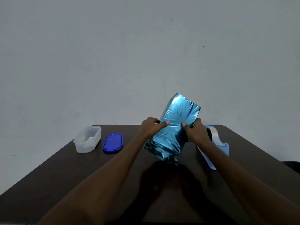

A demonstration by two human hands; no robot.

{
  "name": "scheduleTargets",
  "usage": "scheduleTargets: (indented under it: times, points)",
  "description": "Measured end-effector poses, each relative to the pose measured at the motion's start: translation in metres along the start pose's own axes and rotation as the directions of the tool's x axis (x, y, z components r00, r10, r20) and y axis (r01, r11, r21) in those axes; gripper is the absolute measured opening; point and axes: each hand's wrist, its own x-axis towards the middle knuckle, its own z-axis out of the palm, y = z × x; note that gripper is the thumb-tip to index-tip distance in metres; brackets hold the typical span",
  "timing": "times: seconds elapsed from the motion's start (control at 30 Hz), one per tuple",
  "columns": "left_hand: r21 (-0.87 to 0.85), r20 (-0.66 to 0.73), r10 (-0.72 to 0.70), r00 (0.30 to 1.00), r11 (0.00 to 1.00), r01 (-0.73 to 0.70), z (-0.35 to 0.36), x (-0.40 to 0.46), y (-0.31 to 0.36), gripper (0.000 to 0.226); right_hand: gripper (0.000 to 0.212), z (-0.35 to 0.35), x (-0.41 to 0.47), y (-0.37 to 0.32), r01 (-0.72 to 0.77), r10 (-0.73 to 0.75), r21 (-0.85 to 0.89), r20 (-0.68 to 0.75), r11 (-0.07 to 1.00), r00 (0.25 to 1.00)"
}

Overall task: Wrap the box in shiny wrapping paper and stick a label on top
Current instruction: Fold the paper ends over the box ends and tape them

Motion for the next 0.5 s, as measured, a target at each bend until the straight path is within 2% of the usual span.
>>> scheduleTargets:
  times: [0.07, 0.13, 0.2, 0.23, 0.3, 0.37, 0.43, 0.5]
  points:
    - [0.12, -0.08, -0.019, 0.997, 0.992, 0.028, -0.016, 0.006, 0.012, 0.062, 0.058, 0.002, -0.002, -0.007, -0.014, 0.014, -0.008, 0.006, 1.0, 1.0]
    - [0.26, -0.105, -0.023, 0.994, 0.964, 0.05, -0.032, 0.01, 0.027, 0.063, 0.083, 0.004, -0.005, -0.014, -0.036, 0.037, -0.078, 0.001, 0.996, 0.999]
    - [0.453, -0.088, 0.017, 0.996, 0.891, 0.025, -0.048, 0.013, 0.044, 0.065, 0.115, 0.007, -0.007, -0.022, 0.022, -0.031, -0.215, -0.036, 0.976, 0.999]
    - [0.557, -0.051, 0.033, 0.998, 0.83, 0.001, -0.055, 0.014, 0.053, 0.064, 0.123, 0.007, -0.01, -0.029, 0.092, -0.109, -0.308, -0.039, 0.947, 0.993]
    - [0.733, 0.054, 0.055, 0.997, 0.676, -0.077, -0.063, 0.012, 0.072, 0.059, 0.125, 0.007, -0.011, -0.041, 0.262, -0.287, -0.467, 0.018, 0.845, 0.958]
    - [0.817, 0.183, 0.083, 0.98, 0.541, -0.198, -0.062, 0.01, 0.094, 0.056, 0.12, 0.005, -0.007, -0.055, 0.406, -0.373, -0.47, 0.167, 0.784, 0.913]
    - [0.859, 0.285, 0.088, 0.954, 0.418, -0.295, -0.058, 0.009, 0.112, 0.062, 0.113, 0.001, 0.0, -0.064, 0.44, -0.339, -0.319, 0.324, 0.839, 0.883]
    - [0.871, 0.33, 0.118, 0.937, 0.344, -0.35, -0.06, 0.014, 0.119, 0.07, 0.097, -0.003, 0.003, -0.062, 0.362, -0.262, -0.188, 0.41, 0.913, 0.874]
